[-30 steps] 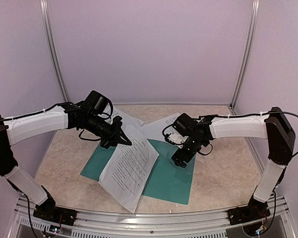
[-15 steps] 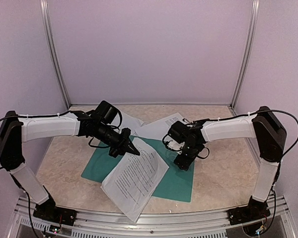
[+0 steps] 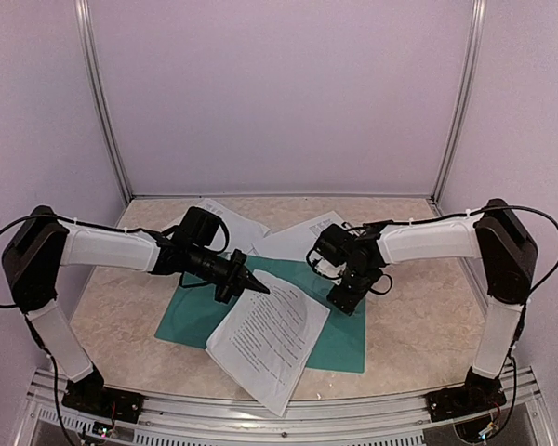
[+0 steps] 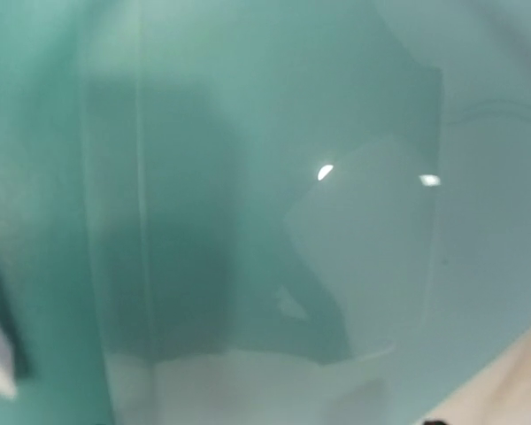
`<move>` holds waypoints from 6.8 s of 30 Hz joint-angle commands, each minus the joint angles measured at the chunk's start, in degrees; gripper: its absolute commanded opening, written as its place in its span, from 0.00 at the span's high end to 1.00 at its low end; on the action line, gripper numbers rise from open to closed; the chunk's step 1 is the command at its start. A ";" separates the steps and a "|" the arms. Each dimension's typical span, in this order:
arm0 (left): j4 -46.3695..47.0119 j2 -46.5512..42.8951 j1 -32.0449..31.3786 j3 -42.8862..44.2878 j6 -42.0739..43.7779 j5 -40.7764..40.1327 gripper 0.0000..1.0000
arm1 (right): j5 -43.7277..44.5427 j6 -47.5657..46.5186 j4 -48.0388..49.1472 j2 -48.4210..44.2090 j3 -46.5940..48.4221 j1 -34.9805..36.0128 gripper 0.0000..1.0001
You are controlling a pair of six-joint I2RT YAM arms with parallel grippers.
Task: Put the files into the folder
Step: Insert the file into the form pockets on the folder.
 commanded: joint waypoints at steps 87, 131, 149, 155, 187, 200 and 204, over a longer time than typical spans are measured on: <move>-13.68 -5.38 9.19 1.13 14.73 -16.13 1.00 | 41.26 -3.46 4.66 13.48 11.76 9.50 0.06; -13.25 -6.26 9.36 0.69 14.04 -17.22 1.00 | 38.77 -6.28 7.56 13.92 10.34 6.15 0.03; -9.98 -0.09 8.66 5.96 12.93 -13.85 1.00 | 39.66 -6.45 7.81 12.30 10.23 6.19 0.03; -9.89 1.02 8.55 7.03 13.02 -13.62 1.00 | 39.60 -6.45 7.78 12.01 10.24 6.33 0.03; 11.06 12.43 2.02 8.30 2.54 -20.15 1.00 | 39.39 -6.55 6.84 11.65 11.07 6.57 0.03; 5.99 17.30 -0.39 12.69 8.79 -25.32 1.00 | 39.17 -6.80 6.31 11.73 11.45 6.62 0.03; 4.96 19.30 -0.63 14.54 9.94 -25.28 1.00 | 39.08 -6.80 6.14 11.74 11.63 6.66 0.03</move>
